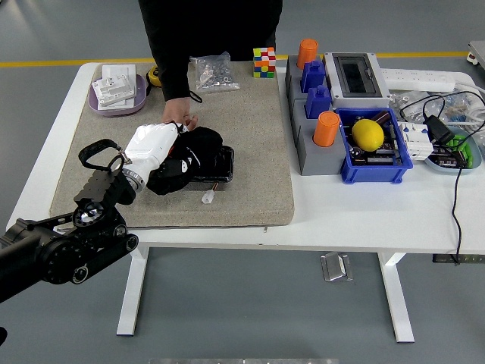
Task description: Pick the rag up,wipe the panel,place it on the desk
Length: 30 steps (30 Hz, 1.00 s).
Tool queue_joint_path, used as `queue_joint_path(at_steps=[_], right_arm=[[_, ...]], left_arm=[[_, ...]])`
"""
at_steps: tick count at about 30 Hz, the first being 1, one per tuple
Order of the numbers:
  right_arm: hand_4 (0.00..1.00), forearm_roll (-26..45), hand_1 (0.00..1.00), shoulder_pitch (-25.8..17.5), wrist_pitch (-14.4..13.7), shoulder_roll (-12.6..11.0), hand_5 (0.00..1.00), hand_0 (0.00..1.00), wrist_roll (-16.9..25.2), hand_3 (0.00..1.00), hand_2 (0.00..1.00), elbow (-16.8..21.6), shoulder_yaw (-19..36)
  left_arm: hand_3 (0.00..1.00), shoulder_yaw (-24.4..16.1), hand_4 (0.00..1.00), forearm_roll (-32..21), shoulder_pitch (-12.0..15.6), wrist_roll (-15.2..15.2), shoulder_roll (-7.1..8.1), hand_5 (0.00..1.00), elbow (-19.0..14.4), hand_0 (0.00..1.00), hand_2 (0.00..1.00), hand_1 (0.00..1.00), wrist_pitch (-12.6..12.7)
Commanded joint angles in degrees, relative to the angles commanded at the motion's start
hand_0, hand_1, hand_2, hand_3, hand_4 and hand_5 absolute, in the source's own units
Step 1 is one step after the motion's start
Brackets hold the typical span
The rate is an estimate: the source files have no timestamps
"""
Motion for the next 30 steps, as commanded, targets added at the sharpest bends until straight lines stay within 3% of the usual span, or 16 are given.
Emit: queue_joint_path(at_steps=[12, 22, 30], right_arm=[[0.942, 0.15, 0.663, -0.05, -0.08, 0.01, 0.582, 0.726, 0.02, 0.586, 0.696, 0.0, 0.27], [0.942, 0.07, 0.663, -0.15, -0.09, 0.15, 0.581, 0.726, 0.08, 0.585, 0.695, 0.0, 0.5], [0.942, -0.08, 0.663, -0.27, -0.14, 0.33, 0.582, 0.725, 0.07, 0.585, 0.696, 0.0, 1.0]], left_arm=[[0.404, -3.1, 0.376, 0.61, 0.96, -0.47, 1.84, 0.002, 2.05, 0.213, 0.497, 0.137, 0.44], [0.405, -4.6, 0.377, 0.81, 1.6, -0.4, 2.08, 0.002, 2.84, 0.213, 0.498, 0.137, 0.36], [0.404, -6.26, 0.376, 1.15, 2.51, -0.44, 3.19, 0.002, 3.52, 0.214, 0.498, 0.136, 0.36]])
